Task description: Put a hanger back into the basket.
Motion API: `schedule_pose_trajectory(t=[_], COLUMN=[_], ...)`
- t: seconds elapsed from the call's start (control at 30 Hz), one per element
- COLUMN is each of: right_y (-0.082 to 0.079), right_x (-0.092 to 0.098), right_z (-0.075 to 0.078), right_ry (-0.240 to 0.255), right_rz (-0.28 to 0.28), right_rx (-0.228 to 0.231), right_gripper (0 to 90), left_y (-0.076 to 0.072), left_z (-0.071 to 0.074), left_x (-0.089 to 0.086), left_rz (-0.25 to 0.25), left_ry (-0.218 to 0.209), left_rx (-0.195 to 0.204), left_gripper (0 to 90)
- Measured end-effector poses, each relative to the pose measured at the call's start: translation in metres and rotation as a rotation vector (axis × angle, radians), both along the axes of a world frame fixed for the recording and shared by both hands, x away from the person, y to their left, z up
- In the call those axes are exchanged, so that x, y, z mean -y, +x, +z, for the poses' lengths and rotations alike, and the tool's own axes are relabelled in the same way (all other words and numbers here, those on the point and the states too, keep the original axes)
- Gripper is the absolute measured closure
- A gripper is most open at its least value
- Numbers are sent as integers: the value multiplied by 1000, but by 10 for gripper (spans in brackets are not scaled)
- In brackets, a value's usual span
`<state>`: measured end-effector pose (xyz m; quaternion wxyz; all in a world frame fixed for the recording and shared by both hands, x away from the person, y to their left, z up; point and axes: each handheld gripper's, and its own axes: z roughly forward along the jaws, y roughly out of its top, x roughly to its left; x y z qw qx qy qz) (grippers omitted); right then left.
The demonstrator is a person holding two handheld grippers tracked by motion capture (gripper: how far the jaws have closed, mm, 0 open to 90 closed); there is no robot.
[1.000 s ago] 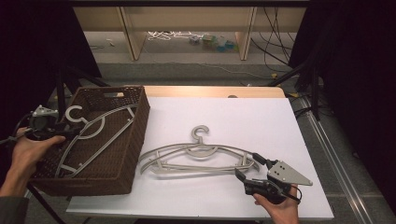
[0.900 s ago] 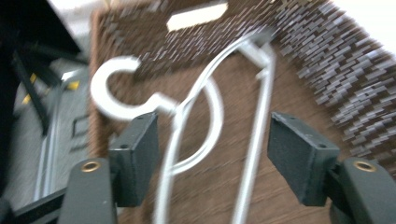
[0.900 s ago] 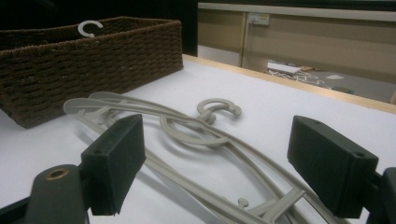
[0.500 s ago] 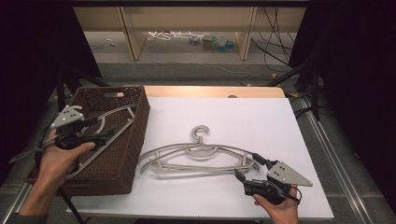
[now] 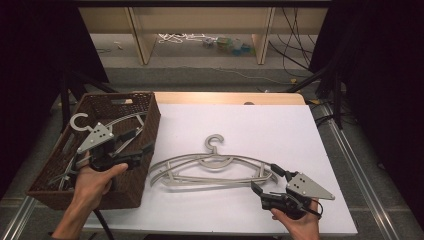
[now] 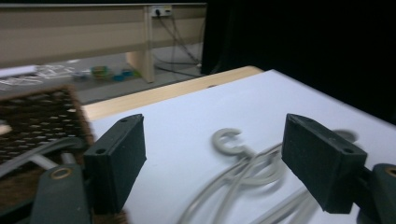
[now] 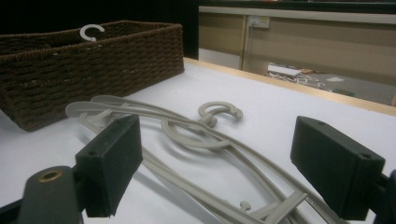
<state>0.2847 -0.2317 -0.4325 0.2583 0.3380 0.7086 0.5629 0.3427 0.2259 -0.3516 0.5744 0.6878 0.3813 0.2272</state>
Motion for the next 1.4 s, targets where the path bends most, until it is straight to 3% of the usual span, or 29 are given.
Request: schedule_pose_trajectory(t=[0.1, 0.3, 0.43, 0.47, 0.53, 0.63, 0.67, 0.77, 0.83, 0.87, 0.97, 1.03, 1.07, 1.1, 1.13, 1.17, 1.27, 1.3, 1.4], right_y=[1, 0, 0, -1, 1, 0, -2, -1, -1, -1, -1, -2, -2, -1, -1, -1, -2, -2, -2], right_x=[0, 1, 2, 1, 3, 4, 4, 4, 3, 3, 3, 2, 2, 3, 3, 3, 3, 2, 2], right_z=[0, 1, 1, 1, 1, 2, 2, 2, 2, 2, 2, 1, 1, 1, 1, 1, 2, 1, 1], right_ry=[10, 11, 21, 37, 24, 21, 21, 27, 35, 31, 22, 43, 43, 27, 27, 27, 15, 20, 19], right_rz=[7, 8, 7, 15, 8, 13, 15, 16, 13, 11, 21, 15, 15, 5, 5, 5, 13, 17, 24], right_rx=[10, 12, 23, -8, 21, 20, -12, 20, 29, 27, -1, 1, 1, 25, 24, 24, 11, 3, -3], right_gripper=[160, 155, 155, 155, 155, 156, 156, 157, 157, 157, 157, 157, 157, 157, 157, 157, 157, 157, 157], left_y=[2, -3, -5, -5, -4, -4, -3, -5, -5, -7, -9, -9, -6, -9, -8, -10, -5, -6, 0], left_z=[-5, -11, -15, -16, -17, -19, -20, -27, -31, -35, -41, -45, -46, -49, -51, -54, -58, -59, -62], left_x=[6, 22, 29, 31, 34, 39, 42, 54, 58, 62, 67, 69, 68, 70, 70, 72, 74, 77, 82], left_rz=[-26, -64, -72, -72, -70, -69, -78, -79, -94, -95, -113, -111, -109, -106, -105, -119, -126, -117, -147], left_ry=[16, -5, -10, -10, 0, -7, 6, 7, 32, 20, 12, 24, 57, 33, 41, 20, 42, 36, 70], left_rx=[30, 70, 49, 42, 47, 45, 54, 28, 45, 22, 29, 45, 79, 40, 54, 29, 39, 13, 10], left_gripper=[205, 185, 170, 166, 158, 158, 158, 158, 158, 158, 159, 161, 161, 161, 161, 161, 165, 167, 165])
